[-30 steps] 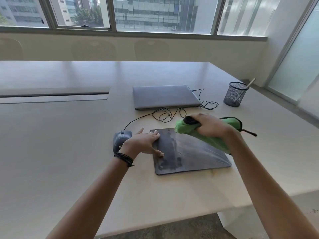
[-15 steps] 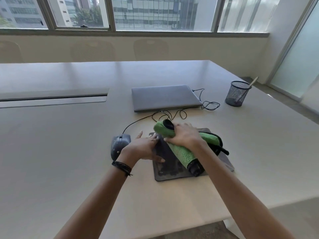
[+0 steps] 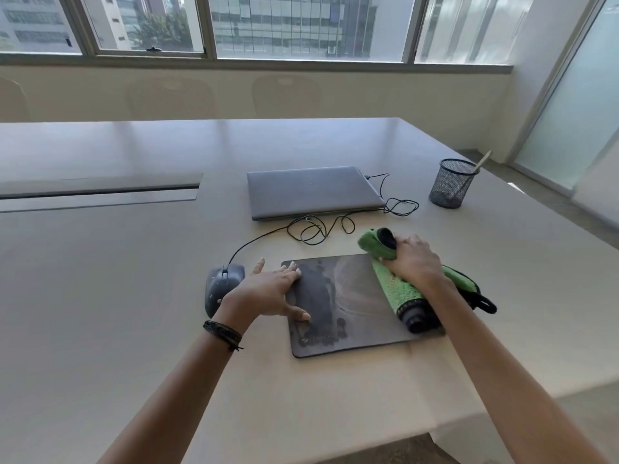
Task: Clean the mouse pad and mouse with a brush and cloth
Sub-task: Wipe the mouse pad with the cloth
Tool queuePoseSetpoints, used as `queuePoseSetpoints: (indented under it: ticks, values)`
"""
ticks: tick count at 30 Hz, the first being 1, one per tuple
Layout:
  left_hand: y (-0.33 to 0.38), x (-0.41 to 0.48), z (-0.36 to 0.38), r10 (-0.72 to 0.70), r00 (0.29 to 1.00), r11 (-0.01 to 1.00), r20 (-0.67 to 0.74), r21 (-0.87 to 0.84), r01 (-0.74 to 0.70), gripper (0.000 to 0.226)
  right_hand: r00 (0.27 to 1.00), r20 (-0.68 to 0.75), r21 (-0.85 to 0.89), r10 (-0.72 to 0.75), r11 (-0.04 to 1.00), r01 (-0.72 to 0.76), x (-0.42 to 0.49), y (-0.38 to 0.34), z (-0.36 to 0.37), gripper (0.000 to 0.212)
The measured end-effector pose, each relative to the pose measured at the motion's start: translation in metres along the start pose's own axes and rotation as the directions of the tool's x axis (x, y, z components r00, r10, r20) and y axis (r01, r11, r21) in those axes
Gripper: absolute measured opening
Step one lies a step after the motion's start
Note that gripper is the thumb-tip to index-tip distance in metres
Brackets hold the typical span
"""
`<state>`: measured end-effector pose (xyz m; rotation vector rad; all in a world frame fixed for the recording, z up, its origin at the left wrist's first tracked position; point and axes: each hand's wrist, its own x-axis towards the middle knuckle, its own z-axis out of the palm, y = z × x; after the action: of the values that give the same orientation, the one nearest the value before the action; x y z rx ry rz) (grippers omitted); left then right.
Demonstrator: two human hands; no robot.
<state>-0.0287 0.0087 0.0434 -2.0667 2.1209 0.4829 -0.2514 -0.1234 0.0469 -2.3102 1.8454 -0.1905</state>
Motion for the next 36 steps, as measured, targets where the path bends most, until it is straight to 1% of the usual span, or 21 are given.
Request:
queuePoseSetpoints:
  ticks: [3, 5, 6, 8, 11, 13, 14, 18, 22, 26, 32, 36]
  values:
    - [0.000, 0.000, 0.000, 0.004, 1.000, 1.000, -0.010, -0.009, -0.004, 0.094, 0.999, -0.003, -0.085, 0.046, 0.995, -0.046, 0.009, 0.010, -0.014, 0.050]
    - [0.001, -0.001, 0.000, 0.005, 1.000, 1.000, -0.009, -0.008, -0.005, 0.094, 0.999, -0.014, -0.143, 0.034, 0.989, -0.035, 0.009, 0.002, -0.022, 0.046]
    - [0.001, 0.000, 0.000, 0.005, 1.000, 1.000, -0.012, -0.007, -0.005, 0.094, 1.000, -0.020, -0.139, 0.012, 0.990, -0.015, 0.007, -0.006, -0.025, 0.044]
    - [0.001, 0.001, -0.001, 0.002, 1.000, 1.000, -0.017, -0.009, -0.002, 0.094, 0.998, -0.002, -0.050, -0.066, 0.997, 0.066, -0.001, -0.030, -0.027, 0.042]
    - [0.002, 0.001, -0.001, -0.004, 1.000, 1.000, -0.016, -0.001, 0.004, 0.094, 0.971, 0.090, 0.074, -0.224, 0.973, 0.217, -0.020, -0.074, -0.016, 0.040]
    - [0.003, 0.001, -0.001, 0.001, 1.000, 1.000, -0.026, 0.001, -0.001, 0.092, 0.952, 0.135, 0.077, -0.274, 0.961, 0.266, -0.033, -0.100, -0.002, 0.037]
    - [0.003, 0.001, -0.002, 0.005, 0.999, 1.000, -0.032, 0.000, -0.005, 0.090, 0.952, 0.131, 0.058, -0.277, 0.961, 0.271, -0.038, -0.110, 0.005, 0.036]
    - [0.002, 0.001, -0.002, 0.017, 0.999, 1.000, -0.044, -0.006, -0.017, 0.084, 0.968, 0.071, -0.046, -0.242, 0.968, 0.246, -0.040, -0.115, 0.016, 0.035]
    - [0.002, -0.001, -0.003, 0.012, 1.000, 1.000, -0.019, 0.018, -0.012, 0.090, 0.966, 0.115, -0.012, -0.229, 0.973, 0.232, -0.033, -0.096, 0.013, 0.035]
    - [0.001, -0.001, -0.002, -0.004, 1.000, 0.999, -0.011, 0.034, 0.004, 0.093, 0.974, 0.109, -0.019, -0.196, 0.980, 0.199, -0.027, -0.076, 0.010, 0.034]
    - [-0.002, -0.001, 0.000, -0.002, 1.000, 1.000, 0.005, 0.016, 0.002, 0.095, 0.996, 0.080, -0.041, -0.047, 0.998, 0.050, -0.018, -0.022, -0.006, 0.041]
    - [0.003, -0.002, -0.002, -0.009, 1.000, 0.999, 0.009, 0.045, 0.008, 0.093, 0.997, 0.045, -0.109, 0.055, 0.993, -0.049, -0.013, 0.006, -0.020, 0.042]
